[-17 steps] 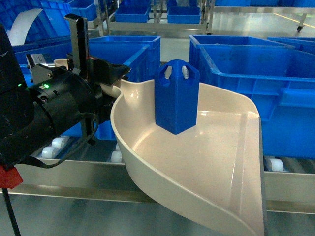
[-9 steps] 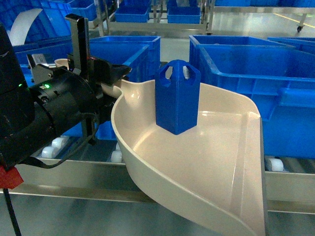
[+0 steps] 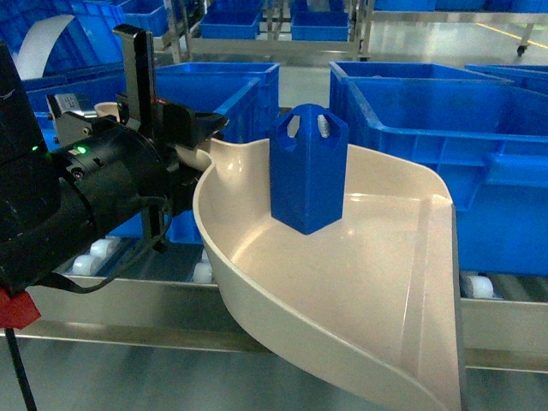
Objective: Place part in tray to right shelf
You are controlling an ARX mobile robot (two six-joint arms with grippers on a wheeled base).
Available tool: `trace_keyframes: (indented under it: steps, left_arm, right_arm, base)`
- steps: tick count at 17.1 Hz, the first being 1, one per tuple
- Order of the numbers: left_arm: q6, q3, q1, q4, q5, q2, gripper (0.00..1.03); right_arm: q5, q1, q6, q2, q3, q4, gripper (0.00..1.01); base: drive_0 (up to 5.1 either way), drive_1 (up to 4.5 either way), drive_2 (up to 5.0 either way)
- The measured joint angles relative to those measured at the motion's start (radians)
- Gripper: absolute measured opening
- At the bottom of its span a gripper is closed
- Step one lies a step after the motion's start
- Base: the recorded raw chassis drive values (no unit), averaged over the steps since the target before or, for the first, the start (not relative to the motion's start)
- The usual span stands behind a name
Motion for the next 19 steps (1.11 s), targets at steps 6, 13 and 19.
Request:
trace_keyframes:
  steps: [6,13,19]
  left_arm:
    - [0.0,0.0,0.0,0.0,0.0,0.0,0.12]
    - [0.0,0.0,0.0,0.0,0.0,0.0,0.12]
    - [0.0,0.0,0.0,0.0,0.0,0.0,0.12]
  right_arm:
    - [0.0,0.0,0.0,0.0,0.0,0.0,0.98]
    - [0.0,0.0,0.0,0.0,0.0,0.0,0.98]
    - [0.0,0.0,0.0,0.0,0.0,0.0,0.98]
  base:
    - [0.0,0.0,0.0]
    - [0.0,0.0,0.0]
    - [0.0,0.0,0.0]
